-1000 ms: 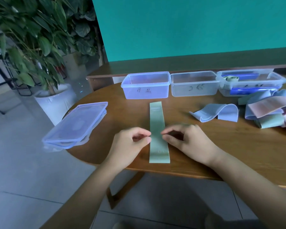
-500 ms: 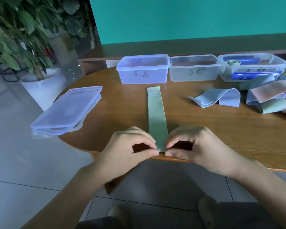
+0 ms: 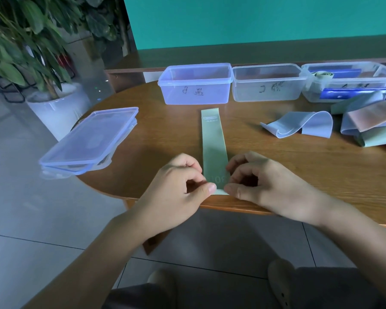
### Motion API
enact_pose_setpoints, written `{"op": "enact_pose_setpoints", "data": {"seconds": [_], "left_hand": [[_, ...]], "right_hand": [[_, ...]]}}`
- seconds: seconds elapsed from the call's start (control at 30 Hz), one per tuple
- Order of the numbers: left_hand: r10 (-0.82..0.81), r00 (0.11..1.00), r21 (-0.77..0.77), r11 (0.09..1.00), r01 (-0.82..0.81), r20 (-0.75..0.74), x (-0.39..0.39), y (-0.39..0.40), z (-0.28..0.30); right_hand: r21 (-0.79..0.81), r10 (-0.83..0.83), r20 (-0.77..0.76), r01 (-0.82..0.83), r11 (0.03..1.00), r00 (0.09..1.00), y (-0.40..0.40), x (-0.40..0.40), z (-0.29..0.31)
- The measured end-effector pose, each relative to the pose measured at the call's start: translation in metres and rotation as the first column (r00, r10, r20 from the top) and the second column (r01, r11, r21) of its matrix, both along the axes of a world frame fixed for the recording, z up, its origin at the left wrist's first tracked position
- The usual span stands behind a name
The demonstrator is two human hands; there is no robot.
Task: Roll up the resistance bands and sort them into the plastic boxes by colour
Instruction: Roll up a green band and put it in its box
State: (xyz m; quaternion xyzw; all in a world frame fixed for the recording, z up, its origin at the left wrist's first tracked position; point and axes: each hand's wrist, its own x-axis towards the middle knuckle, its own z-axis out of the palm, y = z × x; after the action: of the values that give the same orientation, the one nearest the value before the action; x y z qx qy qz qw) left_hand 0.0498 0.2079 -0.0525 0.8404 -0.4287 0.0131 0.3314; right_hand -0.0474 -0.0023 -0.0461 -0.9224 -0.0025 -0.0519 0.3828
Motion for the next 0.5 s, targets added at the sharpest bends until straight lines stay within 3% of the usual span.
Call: {"op": "enact_pose_setpoints", "data": {"seconds": [0.13, 0.27, 0.37, 0.5], "left_hand": [[0.011, 0.997, 0.000, 1.000, -0.011, -0.077, 0.0057, -0.0014, 0.0061], [-0.077, 0.988, -0.082, 0.994, 0.066, -0.135, 0.0081, -0.0027, 0.0081], [-0.135, 0.988, -0.045, 0.990, 0.131, -0.077, 0.0072, -0.0028, 0.0068], [-0.174, 0.985, -0.008, 0.985, 0.174, 0.013, 0.0080, -0.0001, 0.0047]], "right_hand": [[-0.007, -0.037, -0.006, 0.037, 0.999, 0.999, -0.0020, 0.0042, 0.0005], [0.048, -0.007, 0.054, 0.004, 0.999, 0.999, -0.0046, 0.0061, -0.0010], [0.060, 0.110, 0.113, -0.117, 0.991, 0.988, -0.0052, 0.0046, -0.0038], [-0.072, 0.190, 0.162, -0.180, 0.981, 0.968, -0.0056, 0.0017, -0.0074]]}}
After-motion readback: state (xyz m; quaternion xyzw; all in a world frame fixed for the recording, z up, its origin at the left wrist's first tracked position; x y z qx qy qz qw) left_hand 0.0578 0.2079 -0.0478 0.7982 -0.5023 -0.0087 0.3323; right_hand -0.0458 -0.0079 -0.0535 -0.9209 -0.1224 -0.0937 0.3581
